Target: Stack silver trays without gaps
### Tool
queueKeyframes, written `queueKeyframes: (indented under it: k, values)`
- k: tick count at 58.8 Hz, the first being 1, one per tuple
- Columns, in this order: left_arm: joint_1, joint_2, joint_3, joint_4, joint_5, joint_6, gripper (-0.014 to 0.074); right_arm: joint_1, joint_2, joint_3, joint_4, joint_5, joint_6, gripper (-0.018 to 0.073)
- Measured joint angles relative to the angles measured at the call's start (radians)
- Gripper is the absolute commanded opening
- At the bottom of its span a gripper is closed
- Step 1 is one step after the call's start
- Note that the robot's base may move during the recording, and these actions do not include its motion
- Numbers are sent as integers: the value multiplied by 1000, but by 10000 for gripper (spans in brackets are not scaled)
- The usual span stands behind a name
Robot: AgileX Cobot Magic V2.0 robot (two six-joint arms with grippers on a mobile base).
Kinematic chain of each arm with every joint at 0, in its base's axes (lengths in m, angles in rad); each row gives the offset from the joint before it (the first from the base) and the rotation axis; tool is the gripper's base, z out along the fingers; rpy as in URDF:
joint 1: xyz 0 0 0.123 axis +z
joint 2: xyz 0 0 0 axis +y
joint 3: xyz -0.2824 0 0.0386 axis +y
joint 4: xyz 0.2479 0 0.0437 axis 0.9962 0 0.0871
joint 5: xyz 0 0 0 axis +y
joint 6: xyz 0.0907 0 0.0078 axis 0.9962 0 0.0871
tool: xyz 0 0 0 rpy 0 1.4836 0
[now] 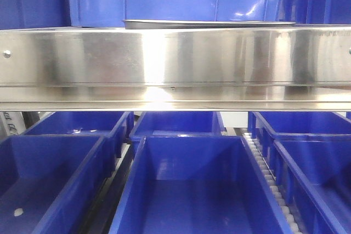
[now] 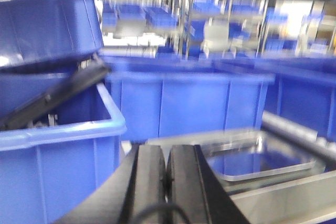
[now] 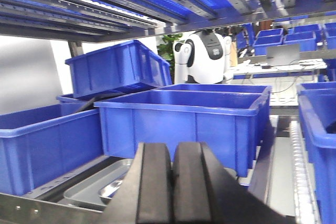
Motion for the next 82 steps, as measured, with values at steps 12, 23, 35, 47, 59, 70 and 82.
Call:
queueKeyframes:
  k: [12,23,35,47,59,70,82]
  values:
    - [0,-64,0,0,0,0,-7,0,0,0,8,0,0,-60]
    - [0,-70,0,0,0,0,-7,0,0,0,8,0,-1,-60]
    - [0,-70,0,0,0,0,-7,0,0,0,8,0,-1,-60]
    - [0,-70,0,0,0,0,-7,-107,-11,3,-64,-2,-1,-60]
    - [0,-70,0,0,0,0,-7,-284,-11,72,-81,-32,-1,-60]
    - [0,-70,0,0,0,0,-7,-323,-9,213,-81,-169,-1,-60]
    - [0,-70,0,0,0,0,-7,-325,-11,448,-84,-392,-2,-60]
